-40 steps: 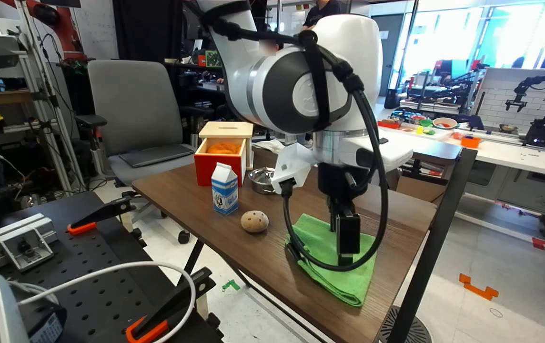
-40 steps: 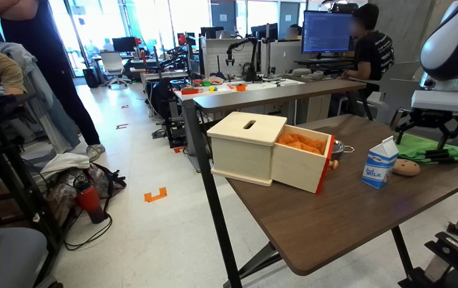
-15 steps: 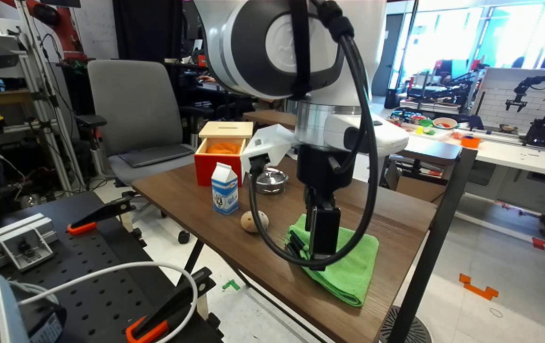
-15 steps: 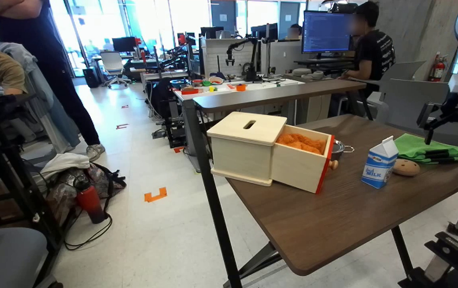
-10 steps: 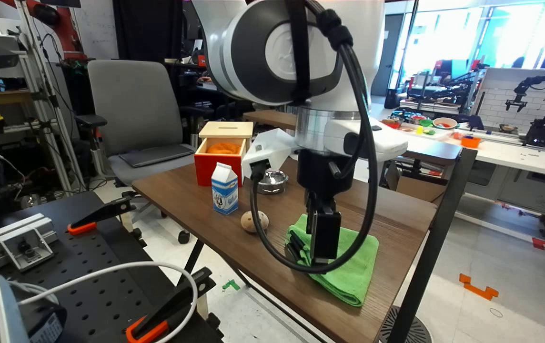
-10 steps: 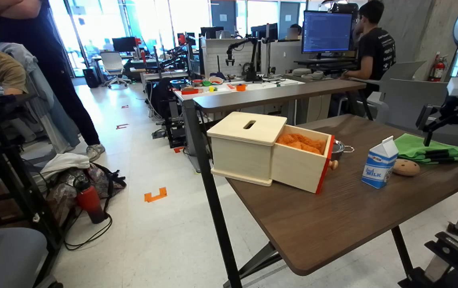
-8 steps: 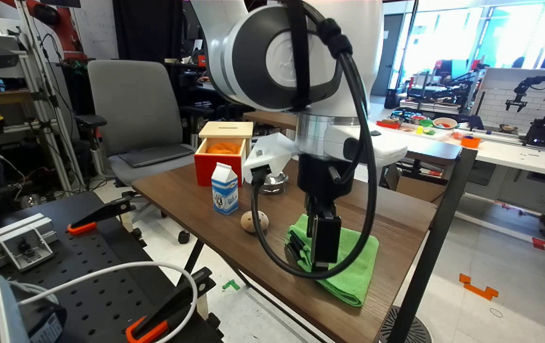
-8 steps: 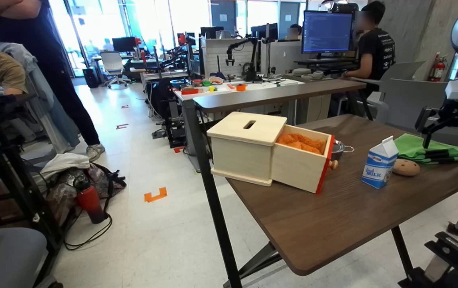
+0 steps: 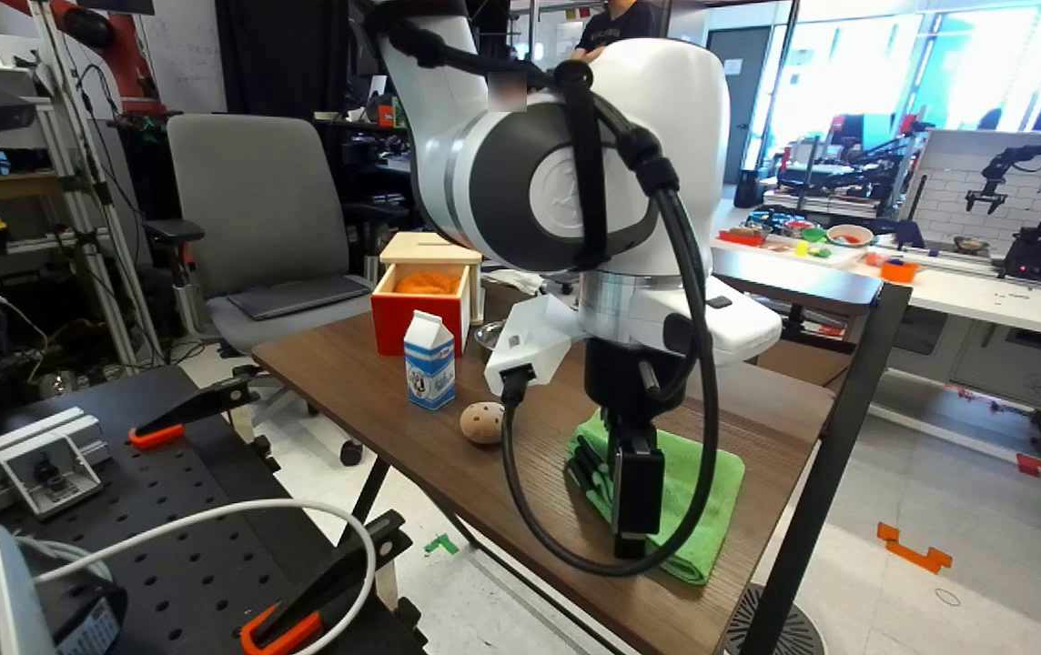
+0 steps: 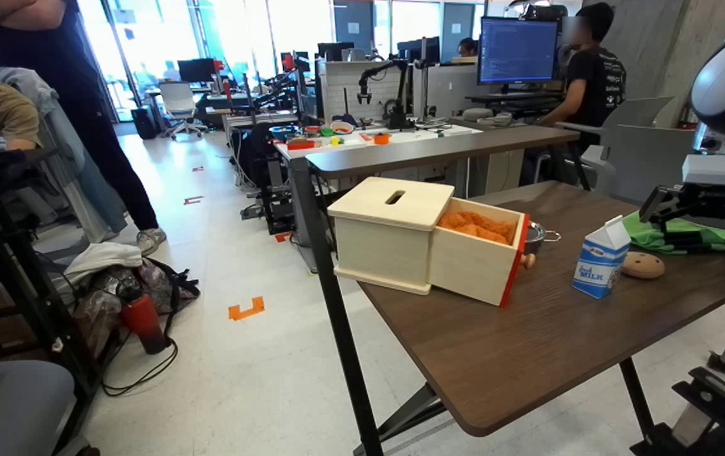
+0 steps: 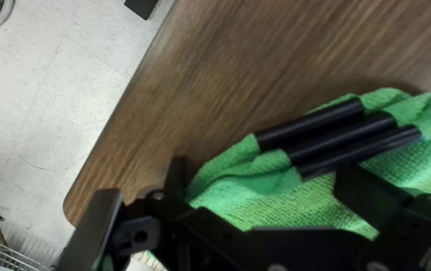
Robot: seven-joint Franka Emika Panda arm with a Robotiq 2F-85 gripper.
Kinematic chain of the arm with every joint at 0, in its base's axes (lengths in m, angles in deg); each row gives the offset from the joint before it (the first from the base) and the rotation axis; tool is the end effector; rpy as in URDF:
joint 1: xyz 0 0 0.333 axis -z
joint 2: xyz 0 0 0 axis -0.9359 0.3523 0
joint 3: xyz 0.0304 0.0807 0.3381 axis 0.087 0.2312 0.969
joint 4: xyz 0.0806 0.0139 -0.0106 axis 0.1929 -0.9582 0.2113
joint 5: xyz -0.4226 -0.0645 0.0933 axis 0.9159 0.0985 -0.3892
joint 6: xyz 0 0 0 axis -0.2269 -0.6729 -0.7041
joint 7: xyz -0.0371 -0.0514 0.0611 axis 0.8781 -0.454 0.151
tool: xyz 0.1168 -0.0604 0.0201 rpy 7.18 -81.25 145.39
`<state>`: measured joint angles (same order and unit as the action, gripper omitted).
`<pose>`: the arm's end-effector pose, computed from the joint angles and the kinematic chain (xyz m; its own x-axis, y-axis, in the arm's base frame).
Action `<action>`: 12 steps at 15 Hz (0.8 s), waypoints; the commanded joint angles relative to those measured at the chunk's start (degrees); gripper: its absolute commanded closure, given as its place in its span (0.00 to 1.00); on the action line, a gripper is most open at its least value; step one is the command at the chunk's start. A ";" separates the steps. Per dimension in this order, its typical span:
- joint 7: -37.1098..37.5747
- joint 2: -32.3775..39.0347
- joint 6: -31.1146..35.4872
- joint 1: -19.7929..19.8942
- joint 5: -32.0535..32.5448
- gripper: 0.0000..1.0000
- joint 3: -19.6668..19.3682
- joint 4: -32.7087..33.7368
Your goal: Shift the towel back and forth on the table
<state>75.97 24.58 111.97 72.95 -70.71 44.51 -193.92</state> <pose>0.5731 -0.1997 0.0604 0.6264 -0.7772 0.0592 -0.7789 -0.6212 0.0863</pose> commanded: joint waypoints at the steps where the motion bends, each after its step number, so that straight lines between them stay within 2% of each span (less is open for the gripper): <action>1: 2.73 3.91 -0.03 -1.68 -1.55 0.00 -1.08 6.07; 6: 8.29 9.04 -1.75 -3.73 -0.95 0.00 -2.07 14.25; 12: 15.80 13.55 -10.78 -5.41 0.60 0.00 -3.72 23.36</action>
<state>87.56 32.80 104.38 68.64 -70.43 41.34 -178.44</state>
